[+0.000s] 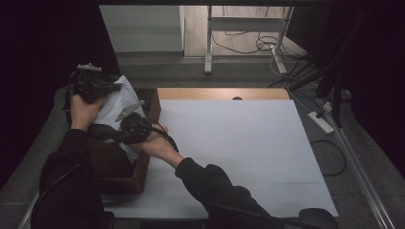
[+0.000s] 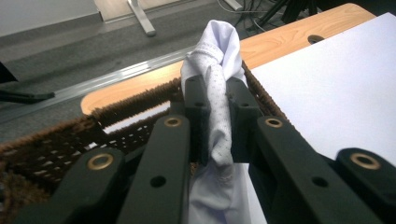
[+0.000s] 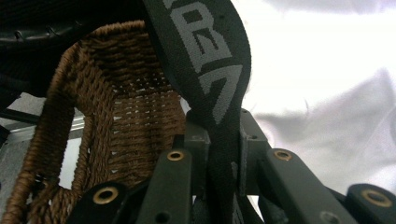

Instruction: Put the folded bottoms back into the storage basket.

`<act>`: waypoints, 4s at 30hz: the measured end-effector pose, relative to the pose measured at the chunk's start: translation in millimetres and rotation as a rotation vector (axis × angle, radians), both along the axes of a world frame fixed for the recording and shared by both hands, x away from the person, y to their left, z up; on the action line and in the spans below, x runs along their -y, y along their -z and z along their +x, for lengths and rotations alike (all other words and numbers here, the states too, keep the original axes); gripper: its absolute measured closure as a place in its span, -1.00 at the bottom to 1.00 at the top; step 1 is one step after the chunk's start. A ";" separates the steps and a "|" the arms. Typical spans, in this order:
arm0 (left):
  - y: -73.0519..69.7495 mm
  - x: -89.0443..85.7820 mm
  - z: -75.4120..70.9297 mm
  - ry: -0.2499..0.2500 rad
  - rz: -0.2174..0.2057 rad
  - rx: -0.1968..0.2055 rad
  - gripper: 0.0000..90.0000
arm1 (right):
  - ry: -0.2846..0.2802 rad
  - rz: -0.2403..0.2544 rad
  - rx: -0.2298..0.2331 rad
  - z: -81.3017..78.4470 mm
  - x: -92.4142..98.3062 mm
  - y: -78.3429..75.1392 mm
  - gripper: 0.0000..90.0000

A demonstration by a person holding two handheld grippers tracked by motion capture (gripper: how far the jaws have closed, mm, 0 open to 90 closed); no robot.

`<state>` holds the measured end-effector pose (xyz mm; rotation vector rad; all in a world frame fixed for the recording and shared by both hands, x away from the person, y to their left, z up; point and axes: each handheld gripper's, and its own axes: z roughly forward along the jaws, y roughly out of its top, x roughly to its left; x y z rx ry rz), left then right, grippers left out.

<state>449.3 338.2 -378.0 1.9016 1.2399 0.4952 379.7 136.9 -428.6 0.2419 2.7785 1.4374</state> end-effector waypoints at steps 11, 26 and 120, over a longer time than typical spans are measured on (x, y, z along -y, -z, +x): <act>19.8 -11.7 -4.3 -0.020 -0.011 -0.019 0.79 | -0.006 -0.019 -0.013 -1.4 -10.1 16.0 0.75; 52.7 -42.3 -21.0 -0.130 0.043 -0.079 0.60 | -0.071 -0.102 0.008 -12.1 -31.1 26.5 0.21; 63.4 47.2 -20.0 0.087 -0.110 -0.148 -0.94 | 0.296 -0.005 -0.062 2.6 255.1 -9.8 -0.99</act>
